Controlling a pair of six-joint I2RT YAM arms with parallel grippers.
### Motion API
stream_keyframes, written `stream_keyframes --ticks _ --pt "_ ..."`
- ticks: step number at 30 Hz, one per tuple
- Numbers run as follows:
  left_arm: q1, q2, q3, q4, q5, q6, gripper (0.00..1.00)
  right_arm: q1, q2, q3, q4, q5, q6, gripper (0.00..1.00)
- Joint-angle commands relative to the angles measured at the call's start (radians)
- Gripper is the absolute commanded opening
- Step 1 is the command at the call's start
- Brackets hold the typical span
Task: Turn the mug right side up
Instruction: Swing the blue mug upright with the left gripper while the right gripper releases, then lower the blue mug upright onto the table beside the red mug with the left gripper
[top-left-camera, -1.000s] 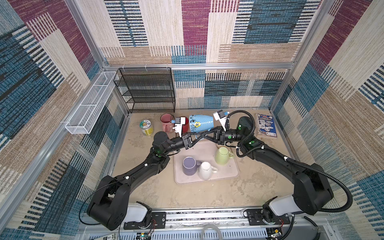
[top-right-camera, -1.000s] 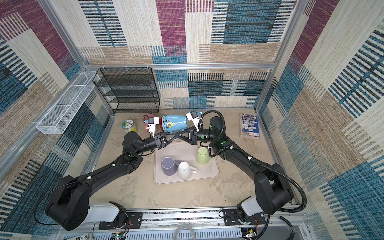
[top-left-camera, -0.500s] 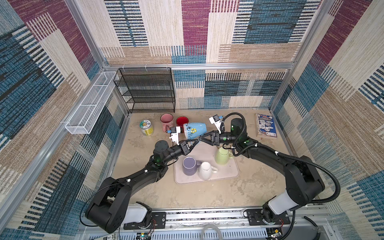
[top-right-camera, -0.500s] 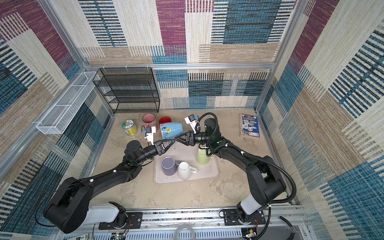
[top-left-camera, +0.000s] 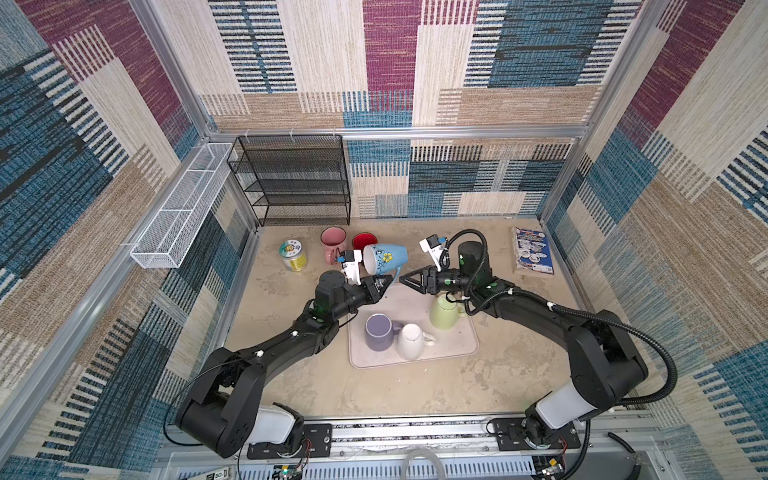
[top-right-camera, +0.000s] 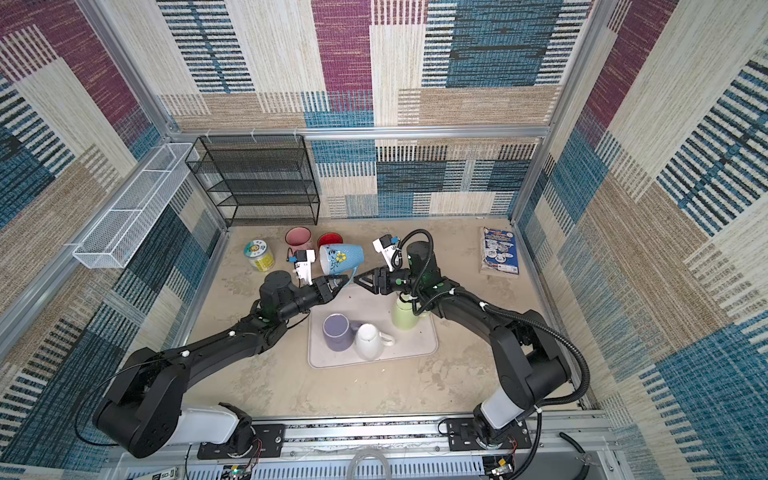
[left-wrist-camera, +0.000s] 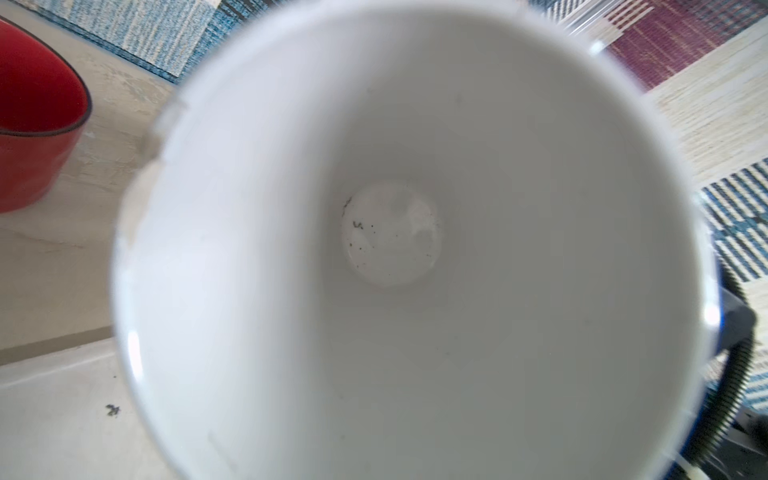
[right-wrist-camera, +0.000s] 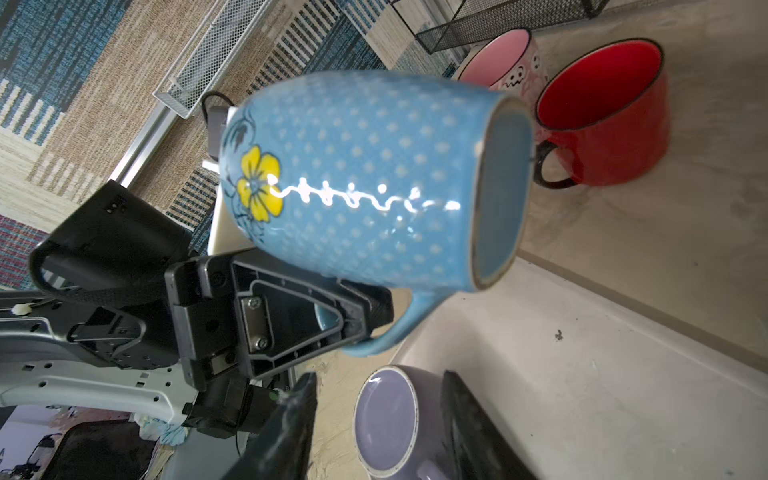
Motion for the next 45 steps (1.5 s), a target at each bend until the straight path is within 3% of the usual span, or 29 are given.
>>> stream_keyframes --ticks 1,15,25,45 --pt "0.0 0.012 0.065 -0.098 -0.052 0.082 0.0 0.002 -0.028 -0.006 -0.032 0.082 -0.033 0.54" --pt "-0.001 0.222 0.494 -0.689 -0.205 0.236 0.0 0.002 -0.26 -0.136 -0.066 0.309 -0.1 0.67" --pt "-0.01 0.5 0.912 -1.083 -0.334 0.325 0.0 0.003 -0.376 -0.22 -0.061 0.39 -0.107 0.7" --pt "-0.035 0.966 1.592 -1.461 -0.5 0.373 0.0 0.002 -0.378 -0.253 -0.034 0.442 -0.087 0.7"
